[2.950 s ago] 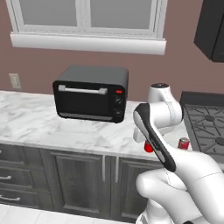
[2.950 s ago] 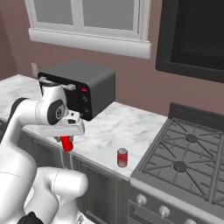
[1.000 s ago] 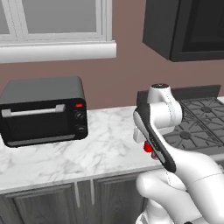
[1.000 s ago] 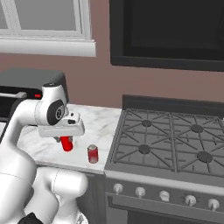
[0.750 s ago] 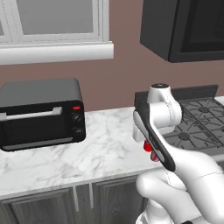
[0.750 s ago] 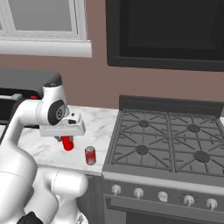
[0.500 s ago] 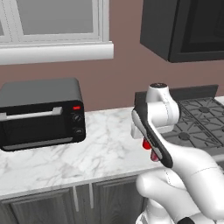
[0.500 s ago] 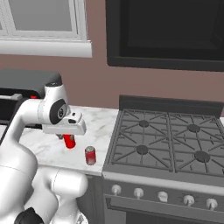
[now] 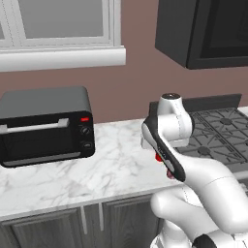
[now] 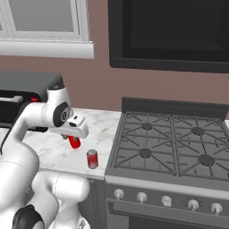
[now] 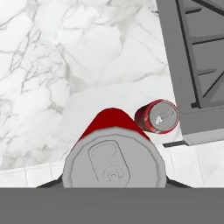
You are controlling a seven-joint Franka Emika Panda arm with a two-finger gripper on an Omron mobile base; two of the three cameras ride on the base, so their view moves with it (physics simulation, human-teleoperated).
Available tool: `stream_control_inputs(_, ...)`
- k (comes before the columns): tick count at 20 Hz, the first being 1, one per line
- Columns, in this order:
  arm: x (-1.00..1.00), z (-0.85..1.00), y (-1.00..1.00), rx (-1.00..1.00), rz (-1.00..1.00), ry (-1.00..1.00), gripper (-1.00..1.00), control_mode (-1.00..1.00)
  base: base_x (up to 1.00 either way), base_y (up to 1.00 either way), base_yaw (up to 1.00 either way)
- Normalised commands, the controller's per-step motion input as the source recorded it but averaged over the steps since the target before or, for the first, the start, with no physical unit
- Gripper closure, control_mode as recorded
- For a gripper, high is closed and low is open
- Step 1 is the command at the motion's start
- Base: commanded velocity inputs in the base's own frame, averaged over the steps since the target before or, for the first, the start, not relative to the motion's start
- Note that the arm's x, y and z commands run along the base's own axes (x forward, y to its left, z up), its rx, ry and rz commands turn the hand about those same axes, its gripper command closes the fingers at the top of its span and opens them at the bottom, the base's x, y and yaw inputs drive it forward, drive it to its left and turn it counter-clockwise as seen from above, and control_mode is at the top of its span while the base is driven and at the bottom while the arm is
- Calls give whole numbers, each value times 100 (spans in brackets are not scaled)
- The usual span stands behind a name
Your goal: Four empty soda cans are scattered around the kitchen. Gather all the cans and cluster them next to the stove for recycling.
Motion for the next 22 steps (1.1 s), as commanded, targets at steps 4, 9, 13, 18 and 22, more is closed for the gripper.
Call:
stream_control_inputs(4,28,-5,-9,0,-9,0,100,-100,0,0,0)
stream_control_inputs(9,21,-2,-21,0,-1,4,100,-100,0,0,0)
stream_control_inputs(13,20,-8,-19,0,0,6,100,-100,0,0,0)
stream_control_inputs(18,28,-23,-17,0,2,6,100,-100,0,0,0)
stream_control_inputs(22,28,-27,-7,0,1,0,100,-100,0,0,0)
